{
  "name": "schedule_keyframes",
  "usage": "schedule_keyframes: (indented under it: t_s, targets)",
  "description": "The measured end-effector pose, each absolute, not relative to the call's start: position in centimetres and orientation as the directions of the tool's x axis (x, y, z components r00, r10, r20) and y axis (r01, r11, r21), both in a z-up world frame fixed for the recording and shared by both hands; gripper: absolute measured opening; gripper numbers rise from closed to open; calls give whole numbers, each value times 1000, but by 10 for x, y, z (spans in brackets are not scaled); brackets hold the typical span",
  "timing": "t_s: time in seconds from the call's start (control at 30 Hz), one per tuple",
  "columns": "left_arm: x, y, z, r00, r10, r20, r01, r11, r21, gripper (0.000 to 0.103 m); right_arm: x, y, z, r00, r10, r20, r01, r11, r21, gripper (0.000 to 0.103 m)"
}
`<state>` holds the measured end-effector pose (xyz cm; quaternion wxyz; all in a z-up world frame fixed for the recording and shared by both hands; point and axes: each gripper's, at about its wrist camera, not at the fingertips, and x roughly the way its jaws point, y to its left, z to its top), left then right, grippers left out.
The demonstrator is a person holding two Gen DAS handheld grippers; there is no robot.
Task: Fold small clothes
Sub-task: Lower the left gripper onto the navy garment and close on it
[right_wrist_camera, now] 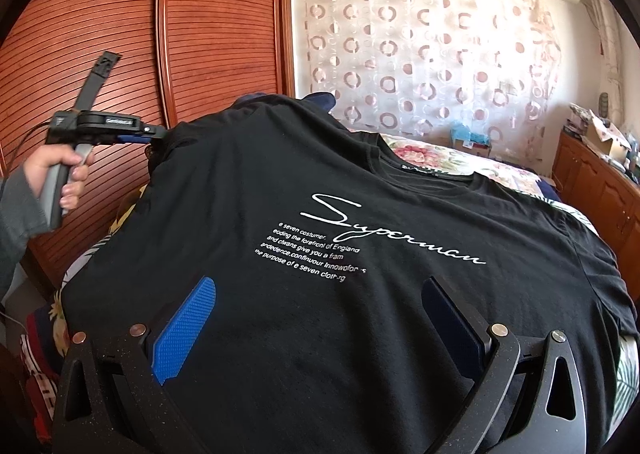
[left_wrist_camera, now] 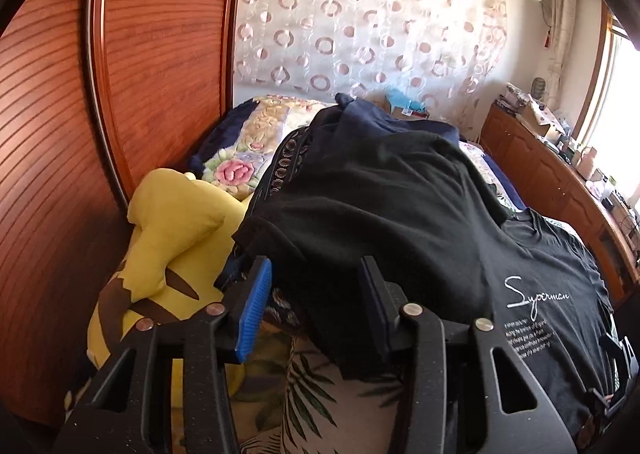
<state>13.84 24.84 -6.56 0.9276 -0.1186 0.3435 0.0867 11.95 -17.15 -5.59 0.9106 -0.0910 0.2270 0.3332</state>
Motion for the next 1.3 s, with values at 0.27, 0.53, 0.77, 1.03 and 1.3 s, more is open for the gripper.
schedule_keyframes:
  t_s: [0.27, 0.53, 0.77, 1.03, 1.3]
  targets:
    - [150, 253, -72, 736, 68, -674, -237, 958, -162, 15, 118, -165, -58, 675, 566, -473, -652, 758, -23, 103]
    - [127, 233, -40, 798, 142, -586, -215, 975, -57, 8, 120, -164, -59, 671, 570, -475, -647, 762, 1, 103]
    - [125, 219, -7, 828, 169, -534, -211, 977, -18, 8, 118, -161, -60, 670, 571, -475, -646, 763, 6, 103]
    - [129, 222, -15, 798, 165, -580, -213, 977, -15, 8, 119, -161, -62, 667, 574, -475, -646, 764, 16, 103]
    - [148, 228, -45, 758, 112, -643, -170, 985, -28, 45, 120, -161, -64, 664, 576, -477, -648, 761, 17, 103]
